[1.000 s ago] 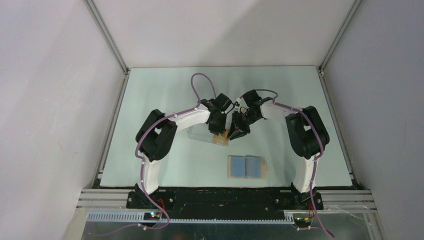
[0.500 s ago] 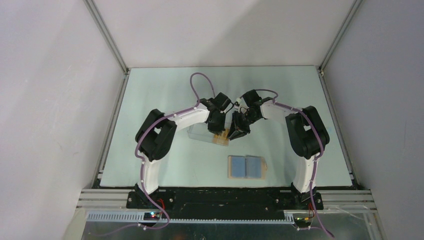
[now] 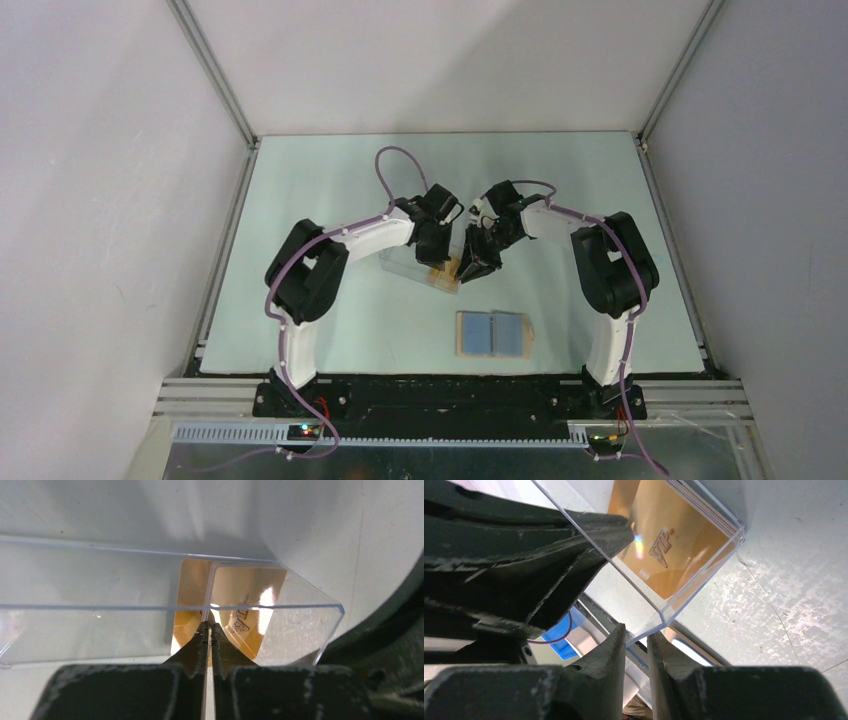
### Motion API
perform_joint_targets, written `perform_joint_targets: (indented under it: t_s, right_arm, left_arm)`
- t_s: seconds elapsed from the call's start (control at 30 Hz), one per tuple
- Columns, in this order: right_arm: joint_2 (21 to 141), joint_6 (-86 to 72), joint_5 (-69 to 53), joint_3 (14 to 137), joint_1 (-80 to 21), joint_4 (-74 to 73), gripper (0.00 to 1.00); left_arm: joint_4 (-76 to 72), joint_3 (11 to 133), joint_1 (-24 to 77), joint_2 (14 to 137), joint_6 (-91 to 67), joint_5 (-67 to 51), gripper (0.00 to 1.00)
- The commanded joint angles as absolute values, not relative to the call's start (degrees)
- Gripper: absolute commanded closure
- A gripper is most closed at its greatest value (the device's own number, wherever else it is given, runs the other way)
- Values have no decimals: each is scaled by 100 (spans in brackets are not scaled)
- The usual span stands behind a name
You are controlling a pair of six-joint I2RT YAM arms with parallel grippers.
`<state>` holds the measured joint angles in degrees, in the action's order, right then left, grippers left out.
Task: Put the credit cards into the card holder
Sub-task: Pick up the credit card from the storage box.
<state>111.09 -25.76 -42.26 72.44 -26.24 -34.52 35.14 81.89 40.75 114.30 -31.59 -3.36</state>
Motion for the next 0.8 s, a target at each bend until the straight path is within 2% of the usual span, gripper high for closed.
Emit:
perform_joint_targets:
  t_s: [0.0,0.2,0.57,0.77]
  right_arm:
    - [11215,-2399,-4217,7277,-2676,-3288,76]
    - [11215,-2399,-4219,7277,-2672,-3289,76]
    - [11200,-2386,-4219,7277,-2665,-3311,76]
    - [11197,-2362,-4197,7277,-2663,-3339,76]
  left_arm:
    - [3053,8118,4167,10860,-3411,-1041,96]
    - [2962,7986,4141,10695,-3431,-1242,95]
    - [2890,7921,4115,10823,-3366,-1644,83]
    - [2896,7799,4048,10782,-3314,-1380,85]
